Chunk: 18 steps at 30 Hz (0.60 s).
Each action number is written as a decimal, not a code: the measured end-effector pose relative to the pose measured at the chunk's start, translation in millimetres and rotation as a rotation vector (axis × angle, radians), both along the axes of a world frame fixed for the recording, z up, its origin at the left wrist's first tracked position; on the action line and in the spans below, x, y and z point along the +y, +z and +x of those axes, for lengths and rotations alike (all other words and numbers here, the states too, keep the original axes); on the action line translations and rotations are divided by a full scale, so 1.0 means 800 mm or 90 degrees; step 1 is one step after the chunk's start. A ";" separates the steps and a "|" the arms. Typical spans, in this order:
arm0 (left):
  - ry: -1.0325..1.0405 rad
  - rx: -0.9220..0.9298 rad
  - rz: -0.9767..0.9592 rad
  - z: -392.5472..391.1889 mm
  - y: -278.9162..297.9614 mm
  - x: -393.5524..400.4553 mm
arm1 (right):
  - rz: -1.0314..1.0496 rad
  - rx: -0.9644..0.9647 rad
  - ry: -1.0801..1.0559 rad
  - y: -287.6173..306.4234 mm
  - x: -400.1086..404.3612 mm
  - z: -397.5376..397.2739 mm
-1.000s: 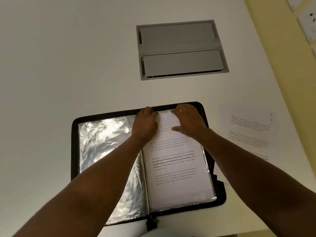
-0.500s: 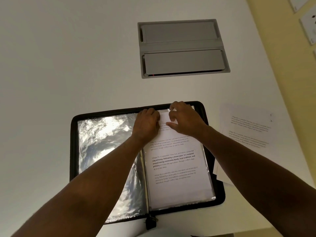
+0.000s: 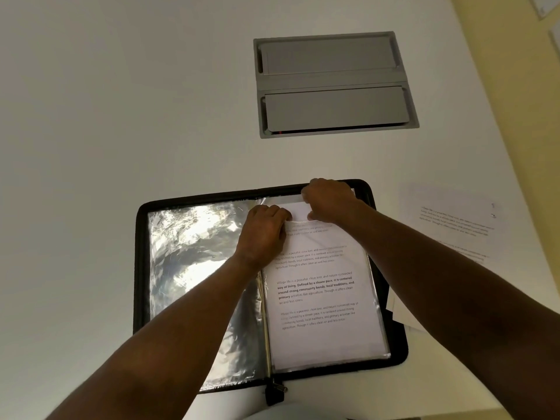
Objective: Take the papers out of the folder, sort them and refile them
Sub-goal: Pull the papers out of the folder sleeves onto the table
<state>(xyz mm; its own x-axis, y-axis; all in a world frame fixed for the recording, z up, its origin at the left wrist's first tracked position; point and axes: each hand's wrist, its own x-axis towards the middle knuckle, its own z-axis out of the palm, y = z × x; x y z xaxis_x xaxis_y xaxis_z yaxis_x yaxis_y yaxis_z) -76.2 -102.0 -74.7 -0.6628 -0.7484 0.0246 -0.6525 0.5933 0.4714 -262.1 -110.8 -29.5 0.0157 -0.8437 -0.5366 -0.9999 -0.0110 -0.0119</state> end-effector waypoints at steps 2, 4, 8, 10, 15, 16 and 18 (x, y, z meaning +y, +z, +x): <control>-0.002 0.002 -0.002 -0.001 0.002 0.000 | 0.025 0.022 0.009 0.001 -0.001 0.002; -0.003 0.004 -0.003 -0.002 0.003 -0.001 | 0.038 0.037 0.002 0.001 -0.002 0.002; 0.000 0.006 0.000 -0.004 0.003 -0.002 | 0.047 0.062 -0.022 0.004 -0.002 0.003; -0.002 0.006 0.001 -0.005 0.003 -0.002 | 0.043 0.071 -0.025 0.003 -0.003 0.004; -0.008 0.003 0.005 -0.006 0.004 -0.003 | 0.060 0.091 -0.024 0.003 -0.003 0.006; -0.009 0.004 0.006 -0.007 0.004 -0.003 | 0.070 0.093 -0.025 0.005 -0.004 0.006; -0.012 0.007 0.007 -0.007 0.004 -0.003 | 0.075 0.091 -0.030 0.008 -0.006 0.004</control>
